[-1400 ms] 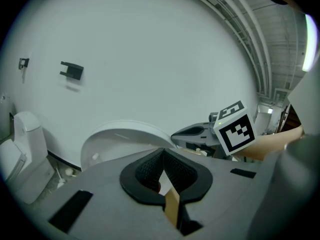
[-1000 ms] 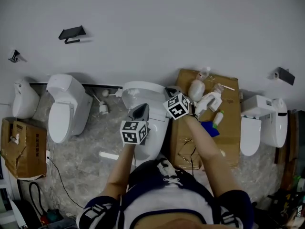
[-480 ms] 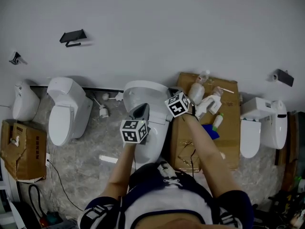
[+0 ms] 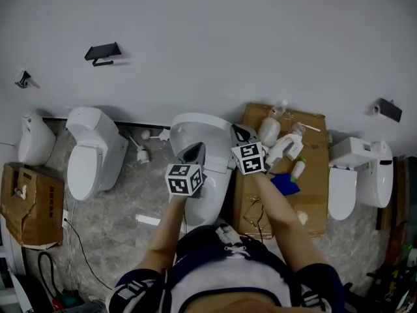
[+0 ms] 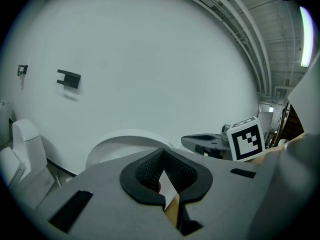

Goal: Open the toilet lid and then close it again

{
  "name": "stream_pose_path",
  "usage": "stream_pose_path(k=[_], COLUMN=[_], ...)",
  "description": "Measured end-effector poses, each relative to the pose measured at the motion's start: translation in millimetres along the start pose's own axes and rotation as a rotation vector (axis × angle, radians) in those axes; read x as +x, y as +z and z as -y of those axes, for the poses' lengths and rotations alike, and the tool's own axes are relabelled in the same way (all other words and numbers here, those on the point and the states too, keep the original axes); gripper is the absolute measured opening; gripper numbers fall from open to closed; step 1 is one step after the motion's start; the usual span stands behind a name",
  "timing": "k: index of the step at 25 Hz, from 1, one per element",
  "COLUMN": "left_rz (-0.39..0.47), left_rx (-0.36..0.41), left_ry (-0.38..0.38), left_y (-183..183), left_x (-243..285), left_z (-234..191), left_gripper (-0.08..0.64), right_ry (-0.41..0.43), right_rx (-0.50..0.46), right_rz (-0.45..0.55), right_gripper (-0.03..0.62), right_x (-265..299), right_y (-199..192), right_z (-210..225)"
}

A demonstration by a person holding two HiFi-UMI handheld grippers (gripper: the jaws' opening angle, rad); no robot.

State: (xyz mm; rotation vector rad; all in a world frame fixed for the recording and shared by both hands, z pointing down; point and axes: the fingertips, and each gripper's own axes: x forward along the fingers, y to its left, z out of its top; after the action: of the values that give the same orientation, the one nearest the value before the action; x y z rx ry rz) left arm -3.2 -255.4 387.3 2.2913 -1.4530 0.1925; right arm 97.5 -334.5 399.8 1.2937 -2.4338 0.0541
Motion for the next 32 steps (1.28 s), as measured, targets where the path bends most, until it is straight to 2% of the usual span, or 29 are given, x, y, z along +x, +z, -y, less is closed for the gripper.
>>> stream_pose_path(k=[7, 10, 17, 23, 25, 29, 32], left_rz=[0.033, 0.043, 0.005, -0.026, -0.025, -0.024, -0.018], left_rx=[0.002, -0.01, 0.012, 0.011, 0.011, 0.012, 0.008], left_ry=[-0.01, -0.031, -0.103, -0.091, -0.083, -0.073, -0.064], left_y=[10, 9, -12, -28, -28, -27, -26], left_x=[-5, -10, -24, -29, -31, -35, -38], left_z=[13, 23, 47, 52, 49, 42, 38], left_gripper=[0.008, 0.008, 0.006, 0.006, 0.006, 0.006, 0.006], right_ry=[0.132, 0.187, 0.23, 0.24, 0.236, 0.204, 0.172], right_rx=[0.188, 0.206, 0.318, 0.292, 0.255, 0.019, -0.094], right_rz=[0.123, 0.136, 0.145, 0.138, 0.141, 0.073, 0.024], right_gripper=[0.008, 0.008, 0.008, 0.008, 0.008, 0.009, 0.011], right_x=[-39, -55, -86, -92, -90, -74, -58], right_y=[21, 12, -7, -11, -8, -8, -5], right_z=[-46, -71, -98, -99, -98, -96, -85])
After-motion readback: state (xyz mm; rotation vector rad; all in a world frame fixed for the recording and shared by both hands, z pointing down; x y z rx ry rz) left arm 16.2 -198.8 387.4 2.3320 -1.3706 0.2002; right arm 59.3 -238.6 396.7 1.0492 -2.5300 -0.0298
